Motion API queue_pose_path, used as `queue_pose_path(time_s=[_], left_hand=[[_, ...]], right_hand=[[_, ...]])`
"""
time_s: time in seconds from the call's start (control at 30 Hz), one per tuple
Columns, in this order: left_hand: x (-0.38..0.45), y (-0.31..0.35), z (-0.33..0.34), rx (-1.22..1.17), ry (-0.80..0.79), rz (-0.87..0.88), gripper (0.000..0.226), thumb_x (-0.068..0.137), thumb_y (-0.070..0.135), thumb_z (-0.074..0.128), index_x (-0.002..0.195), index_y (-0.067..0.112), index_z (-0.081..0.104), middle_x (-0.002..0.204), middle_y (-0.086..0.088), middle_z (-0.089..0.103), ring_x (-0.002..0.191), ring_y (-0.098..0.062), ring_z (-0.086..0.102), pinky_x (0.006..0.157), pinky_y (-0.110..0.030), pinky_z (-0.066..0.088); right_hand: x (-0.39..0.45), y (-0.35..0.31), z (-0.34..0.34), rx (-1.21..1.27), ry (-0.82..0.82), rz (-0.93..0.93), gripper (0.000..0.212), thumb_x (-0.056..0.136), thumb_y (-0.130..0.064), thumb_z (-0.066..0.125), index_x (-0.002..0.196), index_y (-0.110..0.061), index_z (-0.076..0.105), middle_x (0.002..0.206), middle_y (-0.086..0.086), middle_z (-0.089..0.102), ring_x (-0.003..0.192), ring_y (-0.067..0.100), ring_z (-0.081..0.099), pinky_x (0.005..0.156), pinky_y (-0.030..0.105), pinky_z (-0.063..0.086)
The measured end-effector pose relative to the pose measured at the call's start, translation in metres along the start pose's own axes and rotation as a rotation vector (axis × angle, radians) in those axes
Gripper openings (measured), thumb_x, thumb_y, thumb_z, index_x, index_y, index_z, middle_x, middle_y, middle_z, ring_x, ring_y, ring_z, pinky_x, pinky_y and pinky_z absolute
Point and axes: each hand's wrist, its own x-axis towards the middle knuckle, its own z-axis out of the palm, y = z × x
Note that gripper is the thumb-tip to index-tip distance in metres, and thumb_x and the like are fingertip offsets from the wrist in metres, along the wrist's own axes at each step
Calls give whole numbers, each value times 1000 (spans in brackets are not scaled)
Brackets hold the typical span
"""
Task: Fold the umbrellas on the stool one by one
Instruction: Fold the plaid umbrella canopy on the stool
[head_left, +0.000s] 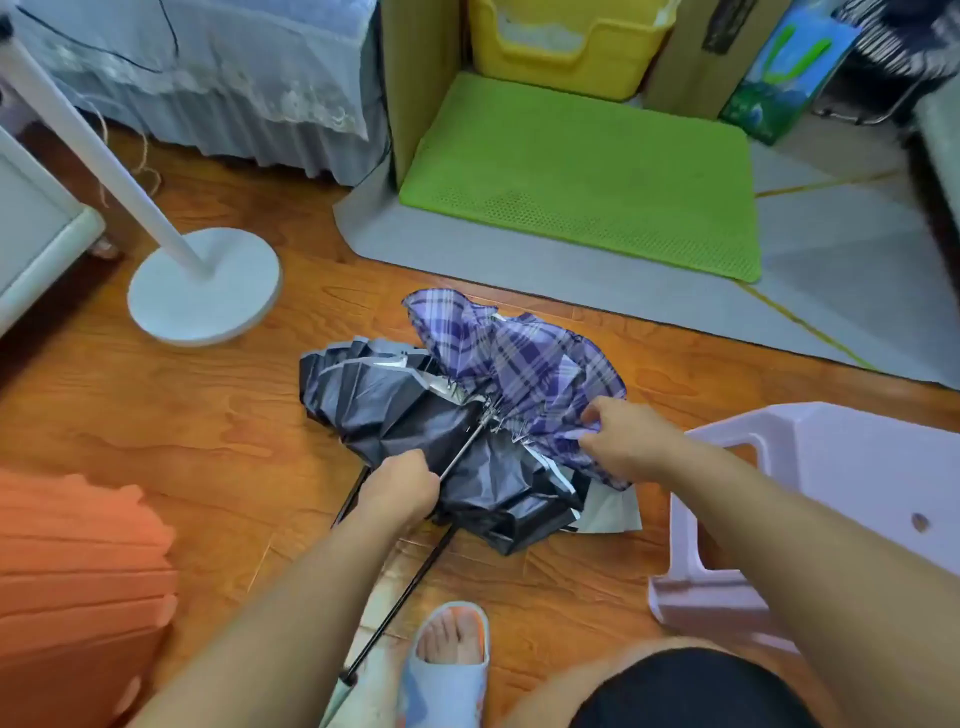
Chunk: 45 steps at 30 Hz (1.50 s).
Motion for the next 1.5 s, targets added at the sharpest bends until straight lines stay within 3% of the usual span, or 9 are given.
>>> queue_pose_path(time_s=[0.13, 0.27, 0.33, 0.57, 0.87, 1.07, 1.2, 1.37, 1.5], left_hand=[[16, -17, 27, 105, -147, -104, 28, 98, 23, 46, 121, 9, 52, 132, -18, 60, 118, -36, 58, 87, -36, 45], [25, -30, 50, 48, -98, -150, 19, 100, 23, 43, 113, 11, 50, 128, -18, 60, 111, -36, 58, 86, -38, 46], [28, -30, 55, 27, -63, -159, 23, 103, 23, 39, 113, 10, 55, 127, -18, 61, 114, -36, 58, 91, -39, 47], [-16, -8, 20, 40, 286, -16, 43, 107, 43, 36, 87, 15, 62, 90, -5, 67, 86, -28, 63, 71, -38, 49], [-140, 68, -135, 267, 609, 315, 39, 103, 46, 48, 80, 19, 64, 81, 1, 61, 75, -30, 65, 64, -38, 53], [-238, 166, -193, 273, 776, 673, 30, 101, 46, 55, 95, 23, 73, 92, 2, 65, 89, -30, 68, 65, -37, 49], [-277, 235, -181, 189, 643, 818, 25, 99, 40, 62, 95, 21, 76, 88, -3, 71, 87, -31, 67, 65, -36, 47], [-274, 284, -130, 148, 460, 874, 19, 95, 36, 70, 92, 20, 80, 82, -7, 76, 81, -30, 70, 70, -38, 55], [-247, 282, -82, 206, 315, 827, 15, 95, 31, 71, 96, 18, 79, 90, -4, 76, 85, -25, 69, 75, -33, 52]], right_hand=[[23, -3, 12, 15, -41, -2, 38, 100, -19, 48, 130, 4, 53, 85, 15, 57, 70, 26, 46, 62, 36, 36], [32, -8, 28, -18, -88, -38, 33, 102, -26, 48, 128, -7, 53, 123, 16, 61, 105, 31, 58, 91, 42, 51], [36, -5, 32, -41, -107, -47, 28, 102, -26, 48, 124, -9, 53, 120, 13, 61, 109, 32, 58, 95, 43, 50], [21, 1, 7, 20, -77, -58, 22, 101, -21, 47, 117, -8, 52, 92, 12, 61, 70, 23, 53, 57, 31, 39], [-102, 39, -133, -24, 363, -167, 34, 87, -28, 55, 118, -17, 63, 117, 17, 65, 99, 33, 62, 83, 38, 52], [-233, 112, -229, -16, 672, -134, 50, 97, -23, 61, 144, -13, 49, 144, 20, 46, 133, 36, 46, 110, 41, 37], [-307, 185, -233, 60, 776, -44, 68, 92, -35, 61, 153, -20, 35, 154, 13, 31, 139, 38, 38, 114, 46, 37], [-319, 286, -189, 257, 828, 26, 93, 72, -53, 70, 152, -29, 29, 148, 8, 45, 128, 35, 51, 101, 47, 49], [-321, 303, -132, 295, 740, 16, 95, 73, -36, 83, 153, -24, 34, 153, 11, 42, 136, 33, 46, 106, 45, 44]])
